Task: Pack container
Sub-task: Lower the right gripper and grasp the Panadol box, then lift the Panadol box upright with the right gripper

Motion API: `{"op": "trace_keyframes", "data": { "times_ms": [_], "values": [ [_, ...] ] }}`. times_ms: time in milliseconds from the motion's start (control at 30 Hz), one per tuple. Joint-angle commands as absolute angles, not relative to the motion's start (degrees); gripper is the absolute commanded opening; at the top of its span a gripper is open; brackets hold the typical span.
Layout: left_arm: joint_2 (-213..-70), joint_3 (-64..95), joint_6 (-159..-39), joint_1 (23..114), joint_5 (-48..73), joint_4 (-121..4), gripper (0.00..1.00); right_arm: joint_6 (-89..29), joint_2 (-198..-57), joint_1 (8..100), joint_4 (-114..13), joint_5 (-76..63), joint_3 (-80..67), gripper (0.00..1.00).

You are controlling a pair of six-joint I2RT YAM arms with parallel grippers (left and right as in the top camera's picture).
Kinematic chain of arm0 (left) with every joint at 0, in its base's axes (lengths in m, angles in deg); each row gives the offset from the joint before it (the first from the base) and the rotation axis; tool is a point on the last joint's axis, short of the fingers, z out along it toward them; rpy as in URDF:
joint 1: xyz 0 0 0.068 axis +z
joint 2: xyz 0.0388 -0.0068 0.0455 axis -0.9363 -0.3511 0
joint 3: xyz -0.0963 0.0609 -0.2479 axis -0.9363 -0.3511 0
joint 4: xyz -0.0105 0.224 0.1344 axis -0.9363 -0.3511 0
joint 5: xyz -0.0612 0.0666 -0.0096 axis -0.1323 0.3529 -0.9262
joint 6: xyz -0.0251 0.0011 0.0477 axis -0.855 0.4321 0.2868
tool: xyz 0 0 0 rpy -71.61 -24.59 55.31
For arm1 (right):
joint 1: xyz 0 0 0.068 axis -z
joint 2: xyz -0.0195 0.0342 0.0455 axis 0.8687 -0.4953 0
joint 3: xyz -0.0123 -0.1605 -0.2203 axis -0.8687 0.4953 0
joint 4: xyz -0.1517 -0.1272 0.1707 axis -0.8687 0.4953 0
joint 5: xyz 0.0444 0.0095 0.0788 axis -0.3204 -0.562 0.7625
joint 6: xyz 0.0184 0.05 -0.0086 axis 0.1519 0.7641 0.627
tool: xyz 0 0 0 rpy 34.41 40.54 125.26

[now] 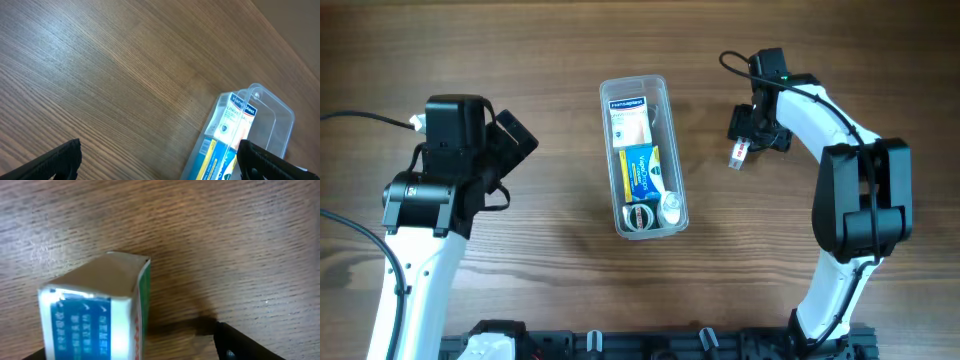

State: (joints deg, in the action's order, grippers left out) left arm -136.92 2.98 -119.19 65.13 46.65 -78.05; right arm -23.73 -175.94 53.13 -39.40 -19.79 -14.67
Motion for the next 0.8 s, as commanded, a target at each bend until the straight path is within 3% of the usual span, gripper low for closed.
{"op": "trace_keyframes", "data": {
  "times_ms": [0, 133, 767],
  "values": [
    [-136.4, 3.9, -118.4, 65.5, 47.8, -78.0, 1.0, -24.5, -176.2, 53.2, -38.5, -19.3, -14.2, 0.77],
    [-136.4, 3.9, -118.4, 65.5, 47.8, -78.0, 1.0, -24.5, -176.2, 53.2, -37.3, -19.2, -14.2, 0.72],
    [-136.4, 3.9, -118.4, 65.5, 47.8, -78.0, 1.0, -25.6, -166.1, 53.0, -30.1, -21.2, -20.7, 0.67]
  ]
}}
